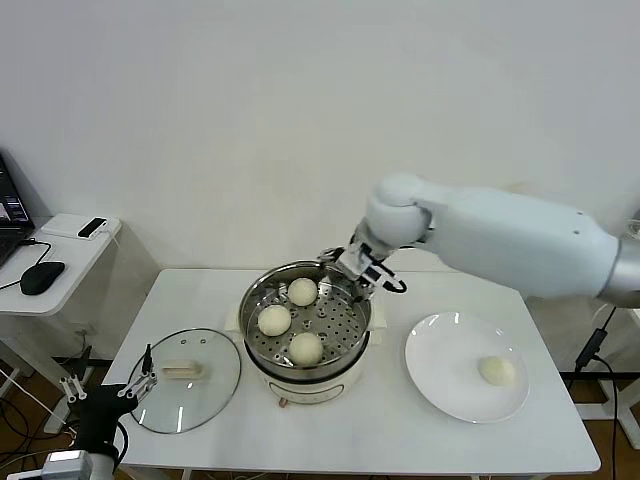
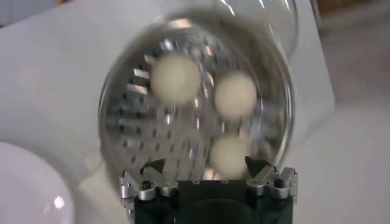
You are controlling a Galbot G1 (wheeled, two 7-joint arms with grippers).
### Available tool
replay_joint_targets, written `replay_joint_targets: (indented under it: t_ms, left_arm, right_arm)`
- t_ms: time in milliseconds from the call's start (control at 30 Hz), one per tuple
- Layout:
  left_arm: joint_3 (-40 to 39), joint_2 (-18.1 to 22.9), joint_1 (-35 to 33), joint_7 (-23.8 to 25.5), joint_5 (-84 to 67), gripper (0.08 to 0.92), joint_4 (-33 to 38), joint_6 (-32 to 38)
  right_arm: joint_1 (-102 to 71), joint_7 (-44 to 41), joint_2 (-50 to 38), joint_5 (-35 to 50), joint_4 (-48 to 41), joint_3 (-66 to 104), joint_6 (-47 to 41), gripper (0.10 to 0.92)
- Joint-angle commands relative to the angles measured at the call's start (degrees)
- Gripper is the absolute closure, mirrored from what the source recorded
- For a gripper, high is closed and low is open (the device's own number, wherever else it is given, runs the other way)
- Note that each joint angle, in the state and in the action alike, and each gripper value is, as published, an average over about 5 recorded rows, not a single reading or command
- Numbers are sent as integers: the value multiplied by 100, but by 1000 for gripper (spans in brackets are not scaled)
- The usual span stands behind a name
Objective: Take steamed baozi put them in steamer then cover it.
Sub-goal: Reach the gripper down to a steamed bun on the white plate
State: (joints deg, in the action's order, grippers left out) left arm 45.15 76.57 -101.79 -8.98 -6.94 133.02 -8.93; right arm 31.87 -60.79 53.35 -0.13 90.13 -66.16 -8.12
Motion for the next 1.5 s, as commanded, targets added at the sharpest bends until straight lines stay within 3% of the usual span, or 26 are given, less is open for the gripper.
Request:
replay_joint_targets:
  t_ms: [33,300,567,1000,1500]
  left_arm:
    - [-38,-108,39,2,-28,177,2,-7]
    - [-109,-151,135,-17,-97,177,-35,-6]
    - [-152,-146,135,-24,-113,177,-44,-5]
    - [-144,-115,11,-24,-48,177,-9,-9]
    - [-77,-106,-53,-4,-34,177,47,-47]
  right_arm:
    - [-431,-34,-1630,104,210,355,-1493,203]
    - [-1670,25,-2714,-267,385,1147,-1477,203]
    - [-3266,-293,-3060,-828,-117,2327,-681,203]
    - [-5423,-556,-2813,-1951,-786,4356,-259,203]
    - [-5535,-461,-2111,-2317,-1447,4482,-200,203]
